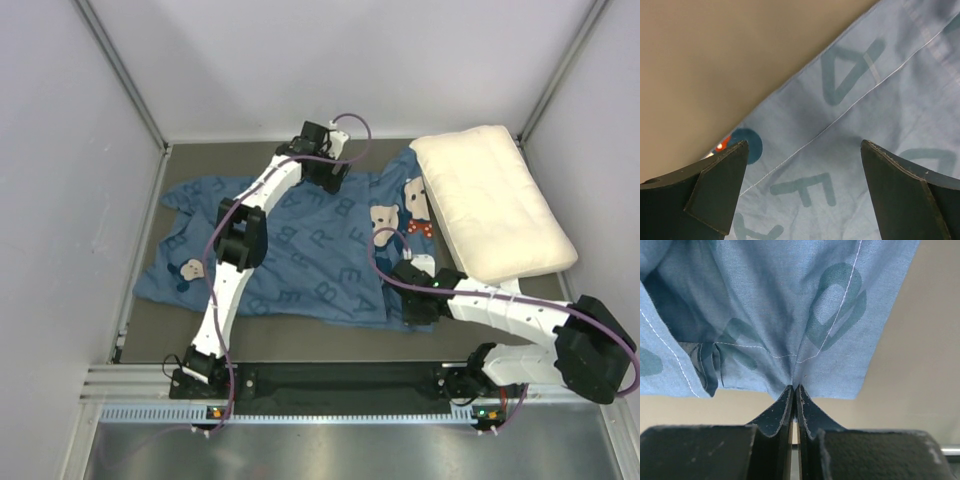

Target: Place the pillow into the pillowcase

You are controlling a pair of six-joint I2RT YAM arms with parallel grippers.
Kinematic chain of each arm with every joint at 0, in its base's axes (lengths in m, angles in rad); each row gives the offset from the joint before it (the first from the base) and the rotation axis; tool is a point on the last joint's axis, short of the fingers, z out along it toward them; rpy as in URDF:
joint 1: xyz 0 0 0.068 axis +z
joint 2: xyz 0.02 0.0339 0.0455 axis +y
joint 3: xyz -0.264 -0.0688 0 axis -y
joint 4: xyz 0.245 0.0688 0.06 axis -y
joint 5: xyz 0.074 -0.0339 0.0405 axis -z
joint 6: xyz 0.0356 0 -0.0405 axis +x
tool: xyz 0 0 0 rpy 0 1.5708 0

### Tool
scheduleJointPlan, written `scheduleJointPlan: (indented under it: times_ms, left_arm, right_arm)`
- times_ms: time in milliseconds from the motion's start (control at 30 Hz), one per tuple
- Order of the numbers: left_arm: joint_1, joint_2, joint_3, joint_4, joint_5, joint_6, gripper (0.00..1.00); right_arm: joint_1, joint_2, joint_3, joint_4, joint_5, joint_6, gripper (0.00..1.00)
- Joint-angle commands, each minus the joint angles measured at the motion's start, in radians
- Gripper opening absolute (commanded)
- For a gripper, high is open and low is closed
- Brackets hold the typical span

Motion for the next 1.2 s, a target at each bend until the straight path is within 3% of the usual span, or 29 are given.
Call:
scheduleJointPlan:
  times_ms: [0,100,200,233,300,333,467,767,900,1033,1133,1167]
  left_arm:
    - [0.015,0.036,0.061,-0.055,0.023,0.026,0.99]
    - [0.015,0.072,0.078,-0.086,-0.007,0.023,0.98]
    - [0.015,0.11,0.087,-0.106,-0.066,0.023,0.74]
    - [0.015,0.119,0.092,-0.112,-0.091,0.023,0.44]
    - [0.016,0.144,0.098,-0.108,-0.178,0.02,0.09]
    - [0.021,0.149,0.096,-0.101,-0.209,0.012,0.0]
    - [0.058,0.138,0.107,-0.04,-0.313,-0.048,0.0]
    - [0.168,0.034,0.066,0.095,-0.355,-0.138,0.0]
    - [0.161,-0.002,0.05,0.132,-0.353,-0.124,0.1]
    - [0.142,-0.051,0.046,0.129,-0.26,-0.14,0.71]
    - [0.092,-0.124,-0.008,0.121,-0.255,-0.143,0.8]
    - [0.076,-0.173,-0.026,0.112,-0.26,-0.14,0.84]
  right_arm:
    - [0.014,-0.028,0.023,0.005,-0.009,-0.006,0.03]
    - [0.014,-0.039,0.028,0.001,-0.009,-0.006,0.03]
    - [0.014,-0.053,0.026,-0.002,-0.012,-0.003,0.03]
    - [0.014,-0.057,0.028,-0.005,-0.013,-0.003,0.02]
    - [0.014,-0.06,0.025,-0.008,-0.013,-0.001,0.02]
    - [0.014,-0.062,0.023,-0.013,-0.018,0.0,0.02]
    - [0.017,-0.074,0.002,-0.022,-0.039,0.007,0.01]
    - [0.022,-0.134,-0.049,-0.065,-0.047,0.048,0.0]
    - [0.028,-0.13,-0.055,-0.071,-0.058,0.05,0.0]
    - [0.037,-0.117,-0.06,-0.074,-0.046,0.054,0.02]
    - [0.037,-0.1,-0.032,-0.074,-0.032,0.046,0.1]
    - [0.037,-0.094,-0.021,-0.076,-0.027,0.046,0.2]
